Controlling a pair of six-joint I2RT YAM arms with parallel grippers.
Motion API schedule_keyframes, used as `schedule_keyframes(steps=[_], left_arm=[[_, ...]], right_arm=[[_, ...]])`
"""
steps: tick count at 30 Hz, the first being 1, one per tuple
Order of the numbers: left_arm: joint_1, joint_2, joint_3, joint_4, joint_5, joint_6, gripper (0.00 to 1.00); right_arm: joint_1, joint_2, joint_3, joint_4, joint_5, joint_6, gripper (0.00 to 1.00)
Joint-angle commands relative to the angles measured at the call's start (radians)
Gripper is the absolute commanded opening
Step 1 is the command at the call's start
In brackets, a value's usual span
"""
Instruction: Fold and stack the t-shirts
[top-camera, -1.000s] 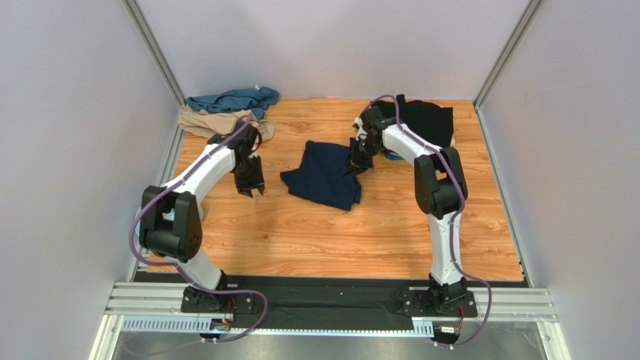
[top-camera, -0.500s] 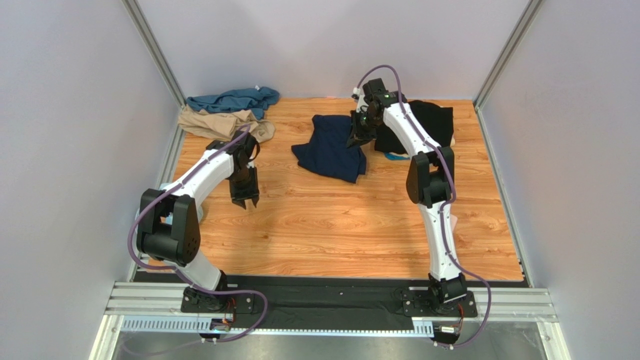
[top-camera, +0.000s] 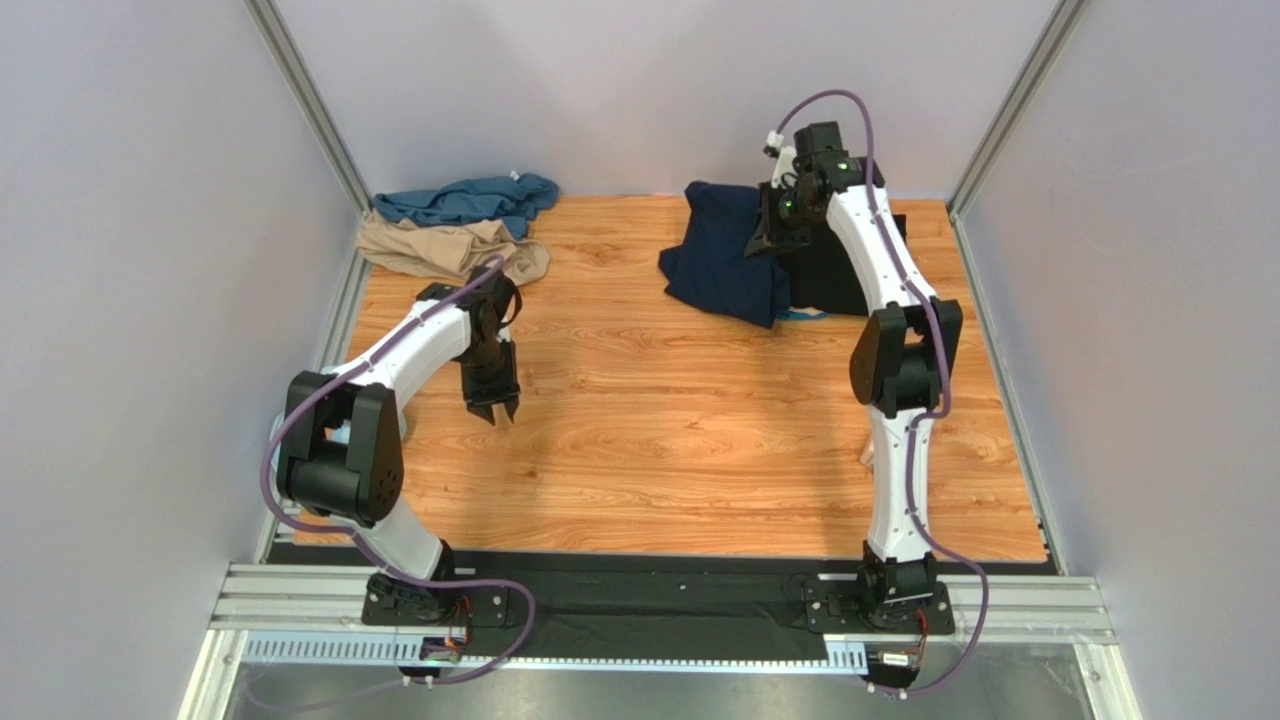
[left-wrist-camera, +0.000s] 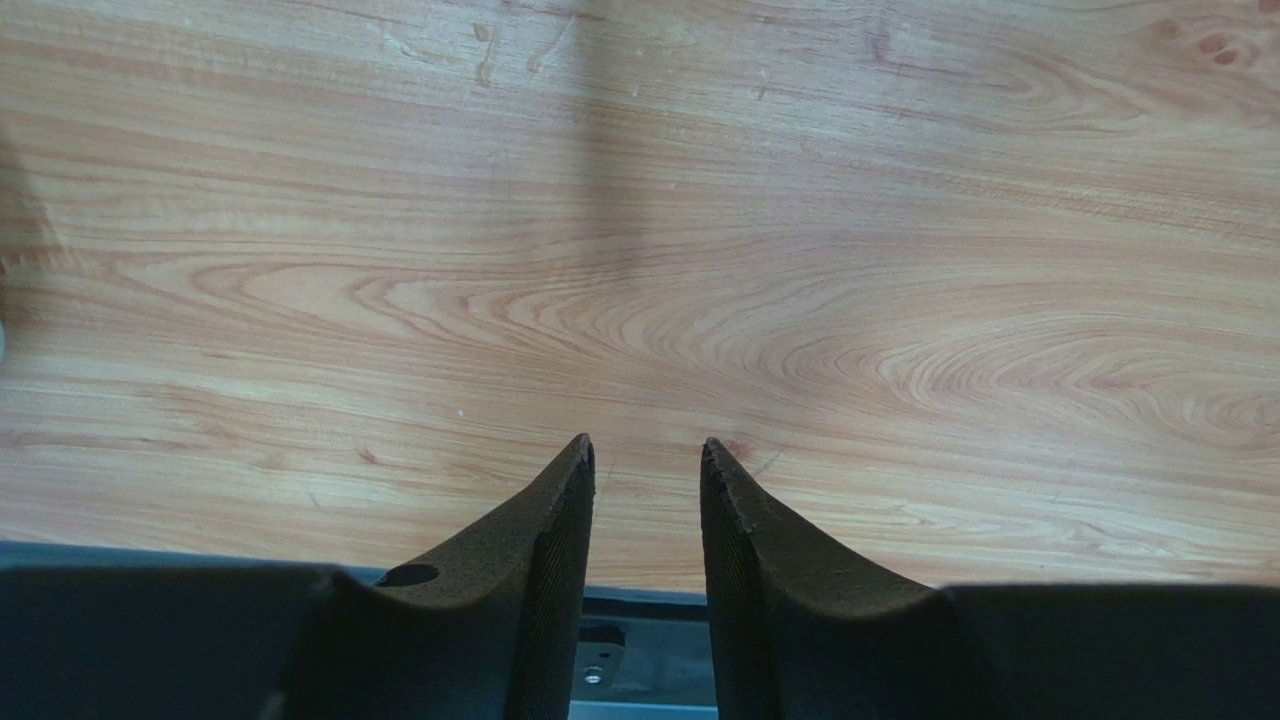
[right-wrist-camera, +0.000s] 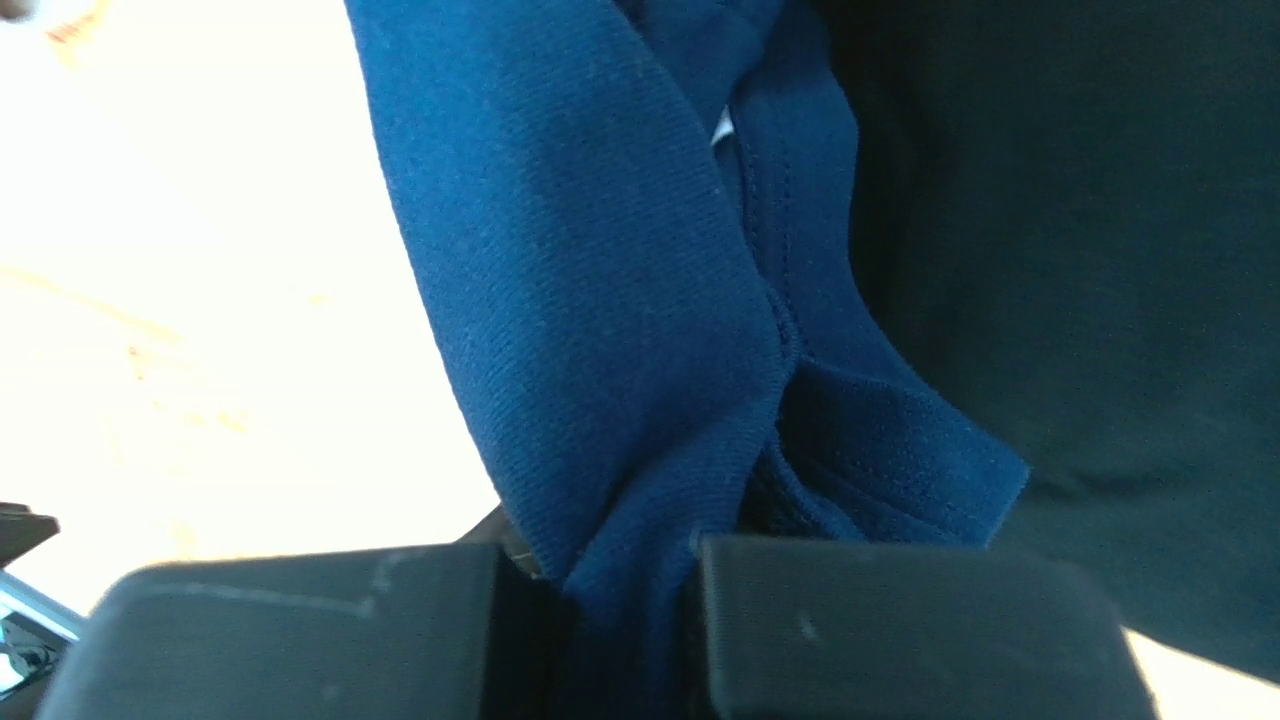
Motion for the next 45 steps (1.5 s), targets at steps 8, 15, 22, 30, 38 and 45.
schedule_keyframes(steps=[8,15,22,30,38,45], left_arm=[[-0.034,0.020,0.026,0.006,0.039,-0.008,0.38],[-0.062,0.056,0.030,0.006,0.048,-0.013,0.38],[-0.082,0.080,0.043,0.003,0.051,-0.008,0.38],[-0.097,0.091,0.026,0.005,0.047,-0.008,0.37],[-0.110,0.094,-0.003,0.018,0.053,-0.017,0.36],[-0.117,0.096,-0.008,0.026,0.058,-0.026,0.36]], right_arm=[[-0.138,-0.130,0.044,0.064,-0.076,0.013,0.00],[-0.250,-0.147,0.030,0.082,-0.114,0.045,0.00],[-0.387,-0.049,0.024,0.111,-0.218,0.116,0.00],[-0.402,0.045,0.002,0.118,-0.233,0.146,0.00],[-0.405,0.077,0.004,0.121,-0.186,0.182,0.37],[-0.422,-0.016,0.005,0.121,0.056,0.203,0.46]])
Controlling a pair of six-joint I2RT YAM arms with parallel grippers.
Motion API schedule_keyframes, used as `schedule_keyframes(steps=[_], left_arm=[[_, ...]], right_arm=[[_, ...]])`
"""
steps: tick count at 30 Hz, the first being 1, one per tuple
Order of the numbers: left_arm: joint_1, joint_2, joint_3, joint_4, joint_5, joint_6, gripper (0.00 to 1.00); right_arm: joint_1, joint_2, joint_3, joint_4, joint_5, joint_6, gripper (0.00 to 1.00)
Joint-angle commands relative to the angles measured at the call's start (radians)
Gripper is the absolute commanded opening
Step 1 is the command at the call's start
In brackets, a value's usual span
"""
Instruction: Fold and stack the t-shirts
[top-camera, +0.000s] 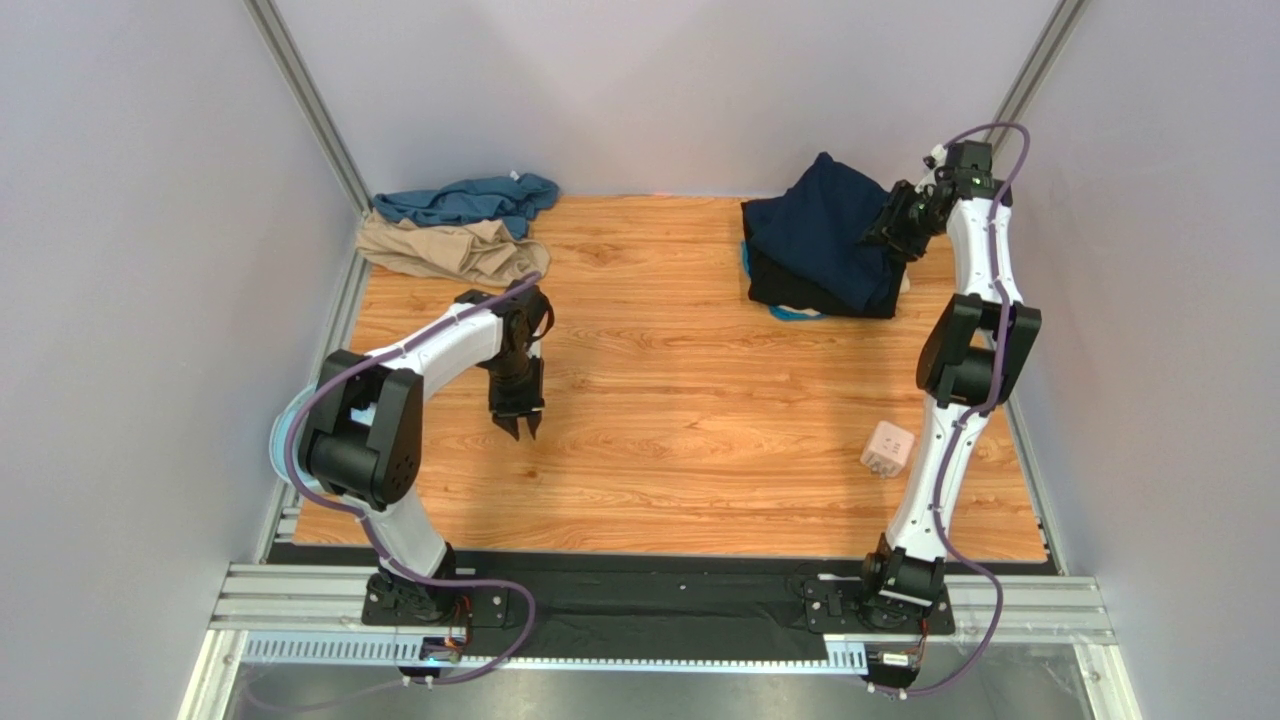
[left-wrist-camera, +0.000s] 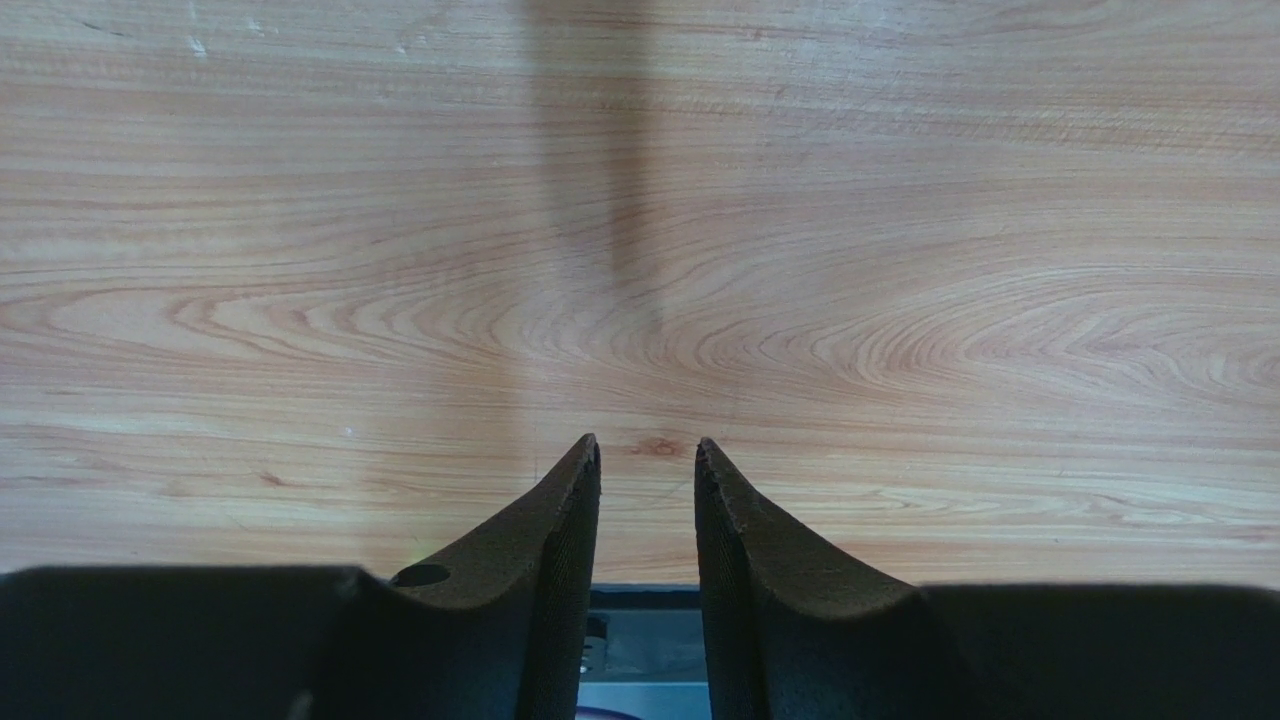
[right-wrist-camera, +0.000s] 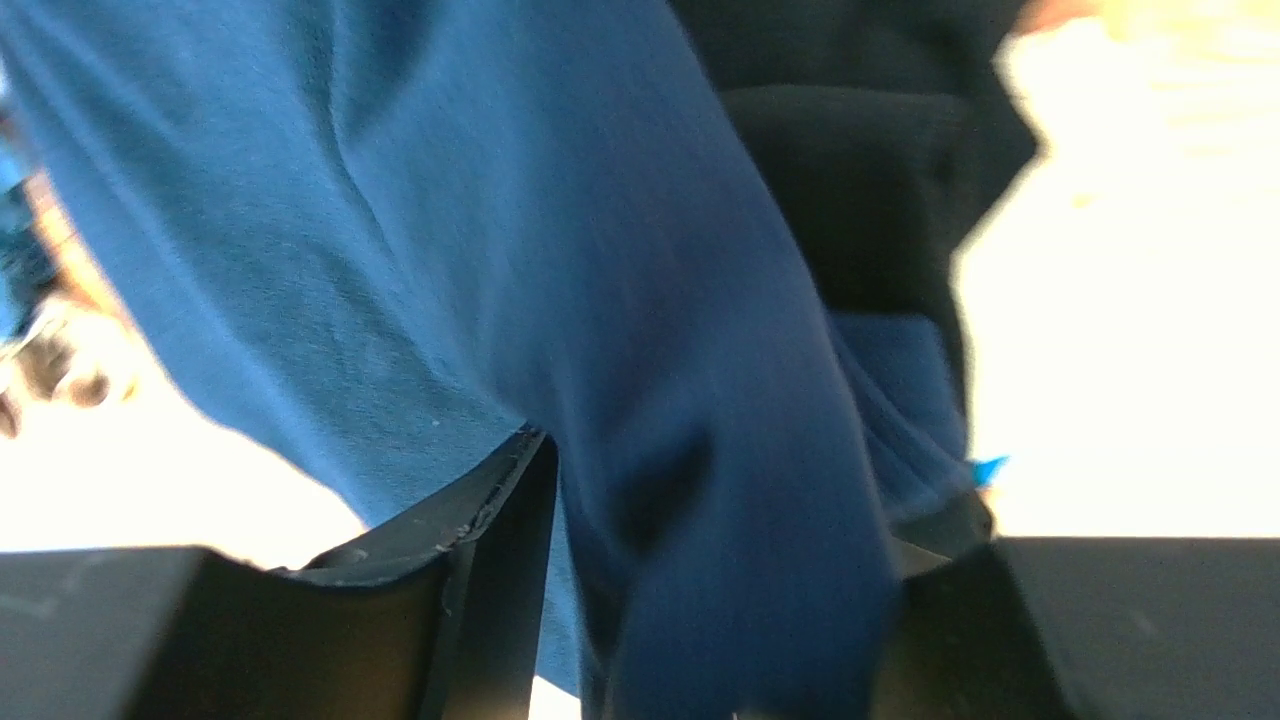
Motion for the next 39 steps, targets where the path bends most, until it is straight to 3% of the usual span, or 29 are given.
schedule_keyframes(steps=[1,7,15,16,17,19,20,21,25,27,28,29,31,33,35,39], left_arm=[[-0.007,0.006,-0.003,0.012,0.017,-0.020,0.36],[-0.012,0.023,0.019,0.020,0.029,-0.026,0.36],[-0.020,0.040,0.066,0.020,0.040,-0.031,0.36],[-0.020,0.038,0.071,0.020,0.041,-0.029,0.36],[-0.020,0.041,0.078,0.026,0.041,-0.028,0.36],[-0.020,0.043,0.083,0.035,0.043,-0.018,0.37],[-0.020,0.046,0.100,0.034,0.037,-0.017,0.35],[-0.020,0.047,0.109,0.031,0.028,-0.012,0.33],[-0.020,0.040,0.170,0.022,-0.002,-0.005,0.22],[-0.020,0.033,0.222,0.015,-0.018,-0.002,0.13],[-0.017,0.032,0.241,0.014,-0.015,0.002,0.01],[-0.014,0.030,0.280,0.015,-0.011,0.003,0.00],[-0.004,0.035,0.327,0.015,-0.008,0.003,0.00],[0.008,0.050,0.403,-0.003,-0.014,-0.009,0.00],[0.025,0.069,0.478,-0.023,0.009,-0.021,0.12],[0.026,0.069,0.526,-0.028,0.064,-0.034,0.18]], right_arm=[[-0.016,-0.105,0.018,0.020,0.209,0.022,0.47],[-0.079,-0.197,-0.019,0.002,0.296,0.031,0.48],[-0.108,-0.357,-0.191,0.036,0.157,0.046,0.43],[-0.108,-0.386,-0.217,0.051,0.148,0.072,0.38],[-0.110,-0.398,-0.270,0.062,0.111,0.097,0.23],[-0.108,-0.420,-0.332,0.101,0.009,0.149,0.14],[-0.099,-0.435,-0.352,0.096,-0.047,0.172,0.01],[-0.093,-0.448,-0.411,0.092,-0.076,0.190,0.00],[-0.016,-0.535,-0.614,0.134,-0.183,0.221,0.00],[0.077,-0.601,-0.663,0.119,-0.173,0.165,0.05],[0.115,-0.622,-0.700,0.094,-0.161,0.134,0.07],[0.192,-0.638,-0.717,0.086,-0.148,0.093,0.08],[0.248,-0.664,-0.763,0.071,-0.156,0.083,0.09],[0.344,-0.672,-0.795,0.072,-0.197,0.088,0.18],[0.407,-0.675,-0.832,0.071,-0.185,0.092,0.33],[0.484,-0.655,-0.847,0.056,-0.138,0.076,0.37]])
